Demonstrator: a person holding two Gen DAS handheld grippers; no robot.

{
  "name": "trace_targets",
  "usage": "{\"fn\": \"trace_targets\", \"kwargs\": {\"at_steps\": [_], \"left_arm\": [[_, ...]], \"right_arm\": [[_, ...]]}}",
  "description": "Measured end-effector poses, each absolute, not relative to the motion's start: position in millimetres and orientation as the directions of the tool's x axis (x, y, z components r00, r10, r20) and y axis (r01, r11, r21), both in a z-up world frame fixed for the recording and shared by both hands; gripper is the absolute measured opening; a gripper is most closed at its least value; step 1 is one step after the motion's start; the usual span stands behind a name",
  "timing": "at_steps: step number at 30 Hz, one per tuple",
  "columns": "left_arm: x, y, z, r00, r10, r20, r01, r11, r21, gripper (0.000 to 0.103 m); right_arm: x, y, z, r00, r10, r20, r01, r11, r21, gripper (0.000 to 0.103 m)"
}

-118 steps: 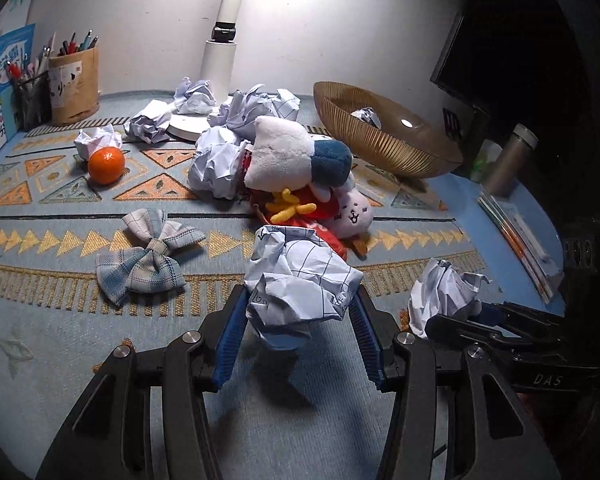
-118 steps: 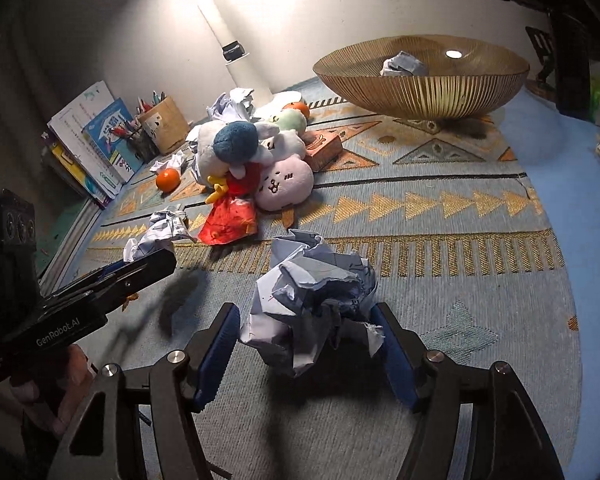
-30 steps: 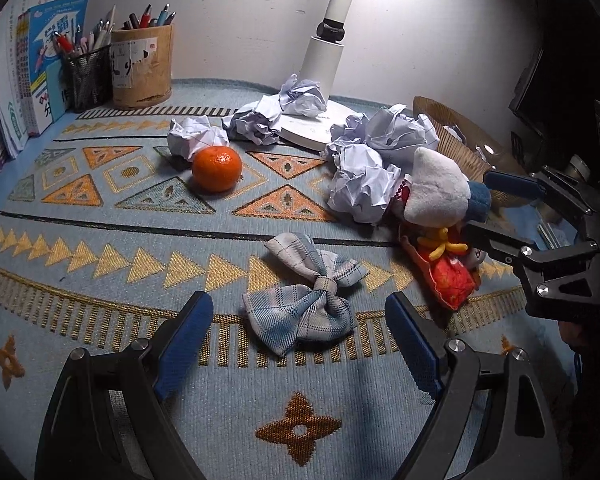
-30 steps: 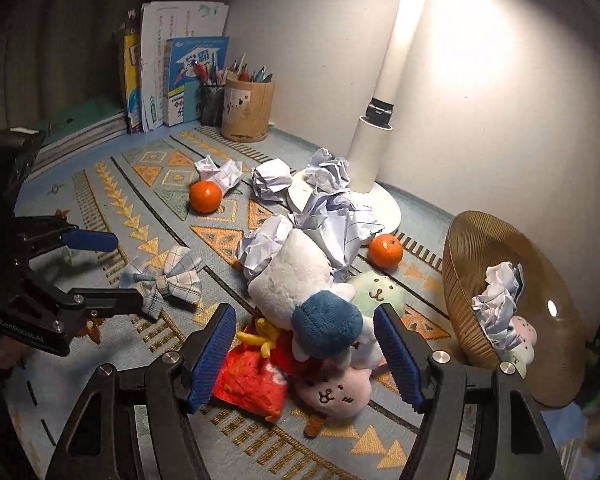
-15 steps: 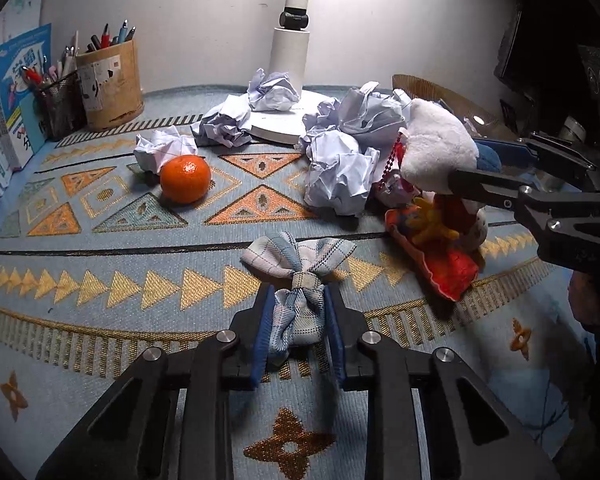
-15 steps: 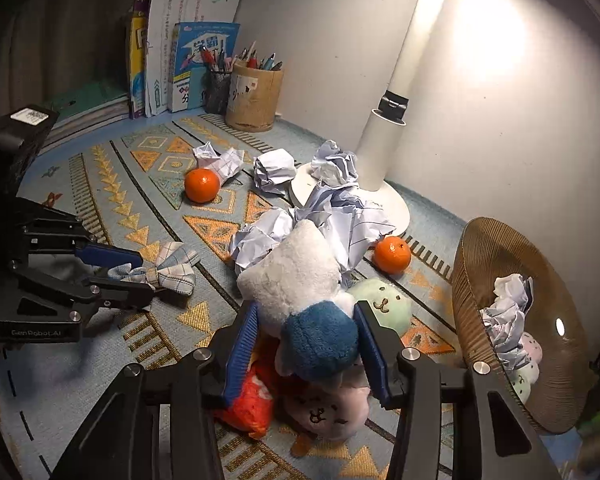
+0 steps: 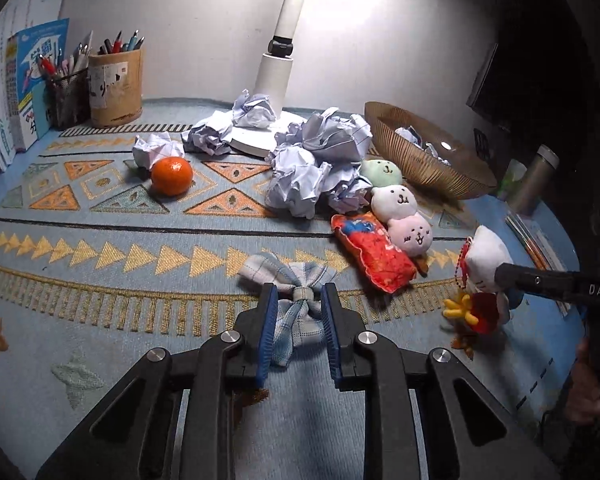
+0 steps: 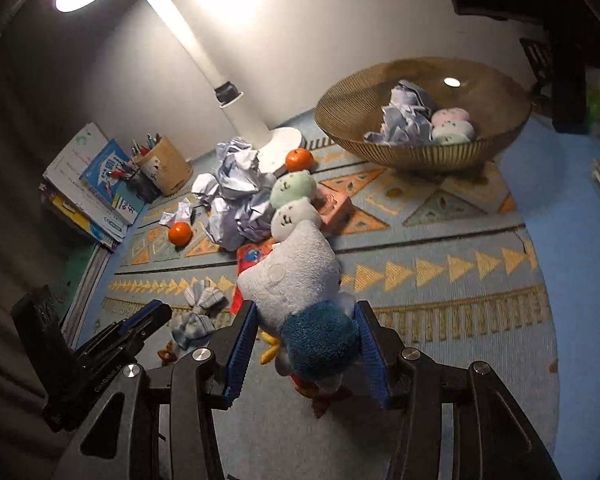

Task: Organize objects
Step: 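Grasp the blue plaid bow with the left tool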

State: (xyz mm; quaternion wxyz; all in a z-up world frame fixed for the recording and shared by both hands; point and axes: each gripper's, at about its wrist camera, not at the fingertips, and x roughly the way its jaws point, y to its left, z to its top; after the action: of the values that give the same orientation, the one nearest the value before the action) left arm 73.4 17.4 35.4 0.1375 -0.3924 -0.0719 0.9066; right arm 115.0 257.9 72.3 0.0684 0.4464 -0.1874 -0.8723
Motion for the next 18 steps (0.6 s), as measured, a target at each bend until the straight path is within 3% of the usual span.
{"fn": "trace_targets", "kwargs": {"at_steps": [1, 4, 6, 8, 10, 12, 13, 14, 17, 18], "left_arm": [[72, 16, 32, -0.647, 0.293, -0.704, -0.178, -0.956, -0.234, 0.051], [69, 15, 30, -0.65, 0.275, -0.709, -0.172, -0.961, -0.215, 0.074], [63, 19, 27, -0.626, 0.281, -0.727, -0.179, -0.96, -0.216, 0.074], [57, 24, 23, -0.608, 0.276, -0.744, -0.181, -0.961, -0.209, 0.074], [50, 34, 17, -0.586, 0.244, -0.773, -0.182, -0.969, -0.167, 0.073], [48, 42, 15, -0.585, 0.214, -0.783, -0.188, -0.974, -0.126, 0.067], [48, 44, 15, -0.584, 0.217, -0.782, -0.2, -0.972, -0.12, 0.052], [49, 46, 15, -0.587, 0.213, -0.781, -0.202, -0.973, -0.113, 0.051], [50, 44, 16, -0.593, 0.225, -0.773, -0.203, -0.971, -0.127, 0.027], [51, 43, 17, -0.595, 0.232, -0.77, -0.2, -0.97, -0.137, 0.025]], "right_arm": [[115, 260, 64, -0.581, -0.283, -0.763, -0.063, -0.919, 0.389, 0.048], [111, 264, 48, -0.56, -0.284, -0.779, -0.077, -0.917, 0.391, 0.052], [110, 263, 46, -0.552, -0.29, -0.782, -0.053, -0.924, 0.38, 0.054], [114, 264, 50, -0.561, -0.287, -0.776, -0.034, -0.929, 0.368, 0.064], [121, 263, 58, -0.589, -0.275, -0.76, 0.002, -0.941, 0.339, 0.067], [126, 257, 65, -0.595, -0.251, -0.763, 0.053, -0.96, 0.274, 0.067], [128, 252, 67, -0.601, -0.23, -0.766, 0.078, -0.97, 0.23, 0.067], [129, 247, 68, -0.605, -0.201, -0.771, 0.098, -0.979, 0.178, 0.067], [128, 230, 63, -0.617, -0.097, -0.781, 0.128, -0.992, 0.022, 0.067], [127, 226, 61, -0.622, -0.085, -0.779, 0.138, -0.99, -0.002, 0.067]]}}
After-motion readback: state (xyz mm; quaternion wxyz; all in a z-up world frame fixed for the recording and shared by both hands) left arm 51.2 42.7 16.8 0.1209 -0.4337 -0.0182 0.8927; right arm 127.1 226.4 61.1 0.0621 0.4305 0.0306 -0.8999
